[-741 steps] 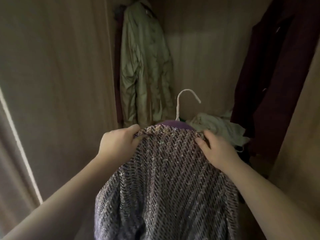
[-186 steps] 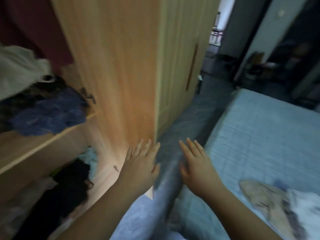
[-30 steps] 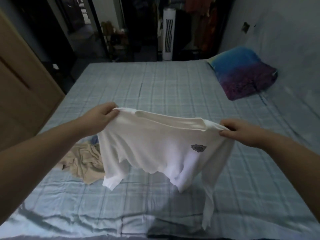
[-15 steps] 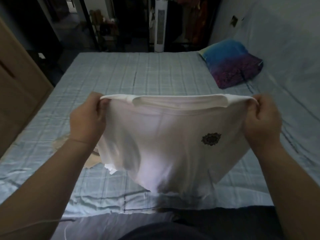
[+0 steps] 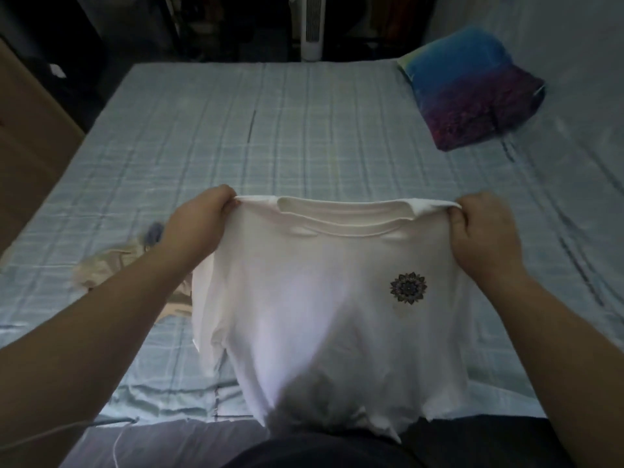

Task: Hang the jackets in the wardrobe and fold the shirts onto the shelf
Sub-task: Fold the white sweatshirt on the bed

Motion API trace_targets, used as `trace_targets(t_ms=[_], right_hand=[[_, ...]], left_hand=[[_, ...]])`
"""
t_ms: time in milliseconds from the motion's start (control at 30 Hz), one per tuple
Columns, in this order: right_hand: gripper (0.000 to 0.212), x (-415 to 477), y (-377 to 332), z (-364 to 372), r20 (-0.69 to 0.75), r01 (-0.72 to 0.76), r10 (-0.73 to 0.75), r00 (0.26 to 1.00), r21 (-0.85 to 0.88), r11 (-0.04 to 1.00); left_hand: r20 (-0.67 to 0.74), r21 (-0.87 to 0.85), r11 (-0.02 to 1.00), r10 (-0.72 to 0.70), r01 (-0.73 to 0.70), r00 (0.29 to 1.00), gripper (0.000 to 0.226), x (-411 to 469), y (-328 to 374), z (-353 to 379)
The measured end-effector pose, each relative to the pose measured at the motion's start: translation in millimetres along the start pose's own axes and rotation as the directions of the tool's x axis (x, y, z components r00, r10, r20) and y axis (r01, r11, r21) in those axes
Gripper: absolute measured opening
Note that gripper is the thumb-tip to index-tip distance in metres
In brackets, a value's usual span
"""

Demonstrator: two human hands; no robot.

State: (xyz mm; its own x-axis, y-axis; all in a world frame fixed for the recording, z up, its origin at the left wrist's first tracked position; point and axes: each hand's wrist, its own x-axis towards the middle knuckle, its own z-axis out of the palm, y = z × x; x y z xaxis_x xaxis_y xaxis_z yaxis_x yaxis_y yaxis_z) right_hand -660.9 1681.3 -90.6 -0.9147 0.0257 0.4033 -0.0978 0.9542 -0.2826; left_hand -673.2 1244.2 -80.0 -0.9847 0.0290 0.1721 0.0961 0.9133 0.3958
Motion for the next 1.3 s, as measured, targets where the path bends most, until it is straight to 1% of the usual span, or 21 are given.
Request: trace_targets(t_ms=[67,133,200,267,333,400,500,567,667,767,900,1033,1167,1233,1267,1300], right_hand=[[0.024,20.2,23.3,38.1,0.056,-0.022,0.020,0.998,0.035,0.999],[0.022,41.8,43.0,76.2,0.125,-0.044,0.035,0.991,0.071,0.997],[0.021,60.9,62.2,117.3,0.196,-0.076,0.058,0.979,0.084,0.994],[0.023,81.7,77.1,157.7,0.235,-0.102,0.080,0.969,0.084,0.991],[0.026,101.0,87.9,198.5,0.251,-0.121,0.100,0.963,0.070,0.990],[0.024,118.1,96.1,241.3,0.258,-0.140,0.131,0.957,0.019,0.990],[0.021,142.7,108.5,305.3,0.260,-0.156,0.168,0.951,-0.067,0.985],[0.022,155.0,118.8,347.2,0.265,-0.137,0.163,0.950,-0.114,0.984],[0.022,165.8,140.4,406.6,0.267,-0.101,0.148,0.952,-0.179,0.979],[0.019,173.7,156.3,456.4,0.250,-0.088,0.150,0.956,-0.243,0.966],[0.023,184.1,163.5,510.0,0.263,-0.035,0.116,0.958,-0.293,0.955],[0.024,184.6,168.4,544.0,0.262,-0.074,0.154,0.953,-0.290,0.954],[0.023,178.8,170.9,550.6,0.230,-0.112,0.175,0.957,-0.261,0.959],[0.026,179.5,166.1,542.7,0.210,-0.123,0.170,0.963,-0.218,0.968],[0.032,177.8,161.2,536.2,0.194,-0.121,0.150,0.969,-0.156,0.980],[0.037,172.8,154.8,529.0,0.173,-0.096,0.108,0.979,-0.073,0.993]], left_hand=[[0.082,0.010,0.996,-0.085,0.084,0.993,0.019,27.1,-2.6,36.1],[0.126,-0.030,0.980,-0.191,0.196,0.974,0.019,54.8,-5.3,76.3],[0.132,-0.078,0.947,-0.300,0.312,0.945,0.018,80.2,-4.1,116.4],[0.117,-0.110,0.908,-0.393,0.405,0.912,0.016,110.0,-0.5,151.7],[0.085,-0.133,0.886,-0.437,0.444,0.896,0.017,142.9,-3.0,185.5],[0.062,-0.111,0.896,-0.425,0.429,0.903,0.019,173.3,-14.0,220.9],[0.072,0.067,0.899,-0.437,0.433,0.897,0.021,212.4,-37.7,274.7],[0.087,0.165,0.894,-0.433,0.416,0.897,0.020,230.1,-54.2,310.8],[0.116,0.252,0.904,-0.384,0.347,0.916,0.018,250.7,-82.1,371.1],[0.079,0.330,0.896,-0.340,0.298,0.937,0.017,266.0,-107.7,420.6],[0.030,0.328,0.918,-0.244,0.221,0.969,0.019,278.0,-134.7,467.2],[0.002,0.288,0.935,-0.217,0.207,0.976,0.019,283.6,-152.9,493.2],[-0.035,0.255,0.943,-0.214,0.216,0.976,0.023,282.1,-157.6,504.8],[-0.070,0.199,0.954,-0.214,0.224,0.974,0.032,279.8,-153.7,504.6],[-0.084,0.162,0.967,-0.187,0.198,0.979,0.039,277.0,-149.7,502.0],[-0.085,0.133,0.981,-0.130,0.141,0.988,0.044,272.3,-143.9,499.4]])
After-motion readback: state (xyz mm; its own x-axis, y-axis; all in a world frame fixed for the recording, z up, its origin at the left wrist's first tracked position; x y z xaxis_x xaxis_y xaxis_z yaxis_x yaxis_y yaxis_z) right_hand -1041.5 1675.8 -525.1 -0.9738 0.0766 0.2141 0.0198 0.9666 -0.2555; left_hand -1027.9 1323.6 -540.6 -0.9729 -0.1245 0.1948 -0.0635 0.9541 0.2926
